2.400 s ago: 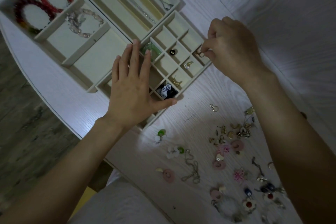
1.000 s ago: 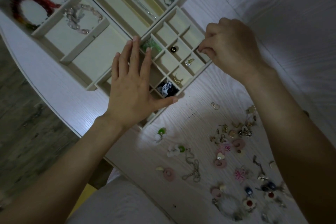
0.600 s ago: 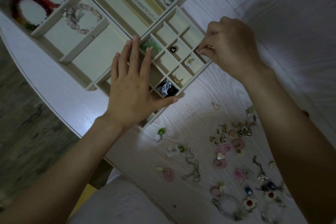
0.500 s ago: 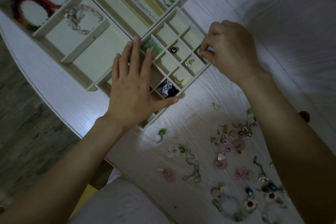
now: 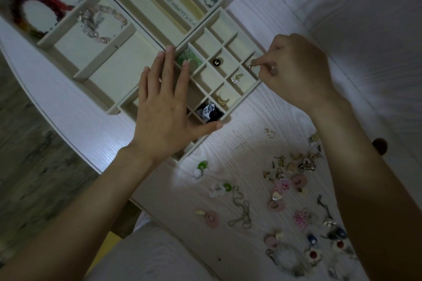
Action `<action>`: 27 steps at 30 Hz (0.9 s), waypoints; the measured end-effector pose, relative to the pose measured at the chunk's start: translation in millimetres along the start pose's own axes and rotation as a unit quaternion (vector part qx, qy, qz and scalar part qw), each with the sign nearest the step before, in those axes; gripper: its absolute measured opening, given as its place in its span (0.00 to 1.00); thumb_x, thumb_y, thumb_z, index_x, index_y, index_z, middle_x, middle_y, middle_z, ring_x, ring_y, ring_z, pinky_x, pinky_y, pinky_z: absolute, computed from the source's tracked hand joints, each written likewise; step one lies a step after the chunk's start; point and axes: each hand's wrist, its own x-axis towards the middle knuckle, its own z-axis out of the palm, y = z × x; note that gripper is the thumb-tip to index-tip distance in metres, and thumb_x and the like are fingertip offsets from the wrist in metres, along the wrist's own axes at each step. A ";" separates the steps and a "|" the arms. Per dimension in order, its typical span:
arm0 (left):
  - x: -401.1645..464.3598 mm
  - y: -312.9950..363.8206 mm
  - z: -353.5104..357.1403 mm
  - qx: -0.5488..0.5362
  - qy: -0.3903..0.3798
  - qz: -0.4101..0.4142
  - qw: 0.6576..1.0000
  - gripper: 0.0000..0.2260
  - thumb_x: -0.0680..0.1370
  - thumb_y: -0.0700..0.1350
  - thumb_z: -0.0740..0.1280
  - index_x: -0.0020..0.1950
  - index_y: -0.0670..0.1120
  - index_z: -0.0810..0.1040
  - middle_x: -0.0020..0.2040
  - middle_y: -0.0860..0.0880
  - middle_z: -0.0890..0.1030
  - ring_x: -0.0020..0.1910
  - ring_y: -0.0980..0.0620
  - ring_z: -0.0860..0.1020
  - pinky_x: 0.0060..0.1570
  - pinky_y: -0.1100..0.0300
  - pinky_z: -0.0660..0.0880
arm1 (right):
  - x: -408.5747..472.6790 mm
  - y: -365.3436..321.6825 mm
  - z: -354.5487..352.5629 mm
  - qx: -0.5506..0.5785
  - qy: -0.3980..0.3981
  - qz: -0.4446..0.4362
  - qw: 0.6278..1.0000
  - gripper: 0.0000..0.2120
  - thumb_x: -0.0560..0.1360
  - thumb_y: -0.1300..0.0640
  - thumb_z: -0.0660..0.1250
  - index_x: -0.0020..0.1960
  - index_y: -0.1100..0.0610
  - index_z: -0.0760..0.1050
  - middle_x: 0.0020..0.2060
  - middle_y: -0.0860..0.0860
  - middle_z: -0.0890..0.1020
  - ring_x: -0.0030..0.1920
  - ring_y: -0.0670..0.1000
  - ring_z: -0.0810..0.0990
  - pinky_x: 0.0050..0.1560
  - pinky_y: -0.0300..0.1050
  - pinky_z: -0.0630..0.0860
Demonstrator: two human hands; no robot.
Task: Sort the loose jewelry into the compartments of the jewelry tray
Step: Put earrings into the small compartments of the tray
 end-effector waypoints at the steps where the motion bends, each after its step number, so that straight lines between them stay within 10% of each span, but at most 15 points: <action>1: -0.1 0.0 0.2 0.001 0.000 0.001 1.000 0.52 0.68 0.78 0.48 0.75 0.37 0.60 0.76 0.34 0.55 0.75 0.36 0.53 0.72 0.41 0.49 | -1.0 0.6 -0.1 0.000 -0.003 0.000 1.000 0.10 0.74 0.59 0.64 0.49 0.56 0.83 0.41 0.51 0.78 0.44 0.55 0.75 0.37 0.44 0.69; 12: 0.5 -0.3 2.7 -0.002 0.010 0.002 1.000 0.52 0.69 0.78 0.48 0.75 0.37 0.61 0.76 0.34 0.55 0.75 0.35 0.54 0.72 0.41 0.49 | -52.1 0.0 -21.6 0.068 0.101 0.091 0.988 0.07 0.75 0.59 0.66 0.51 0.57 0.82 0.41 0.51 0.79 0.42 0.47 0.73 0.41 0.38 0.67; 19: -1.7 1.8 2.4 -0.014 0.010 -0.010 1.000 0.53 0.68 0.79 0.48 0.75 0.37 0.61 0.76 0.35 0.55 0.75 0.37 0.53 0.73 0.41 0.50 | -132.9 -27.6 8.6 0.140 -0.001 0.274 0.952 0.12 0.67 0.52 0.75 0.48 0.54 0.77 0.40 0.50 0.79 0.42 0.52 0.77 0.42 0.48 0.74; 27: -3.0 3.0 2.7 -0.019 0.005 -0.014 1.000 0.54 0.67 0.80 0.48 0.76 0.39 0.59 0.77 0.36 0.53 0.76 0.39 0.51 0.74 0.42 0.49 | -135.8 -32.6 36.6 0.106 0.057 0.223 0.967 0.03 0.71 0.61 0.72 0.39 0.59 0.80 0.35 0.52 0.80 0.34 0.49 0.76 0.36 0.40 0.68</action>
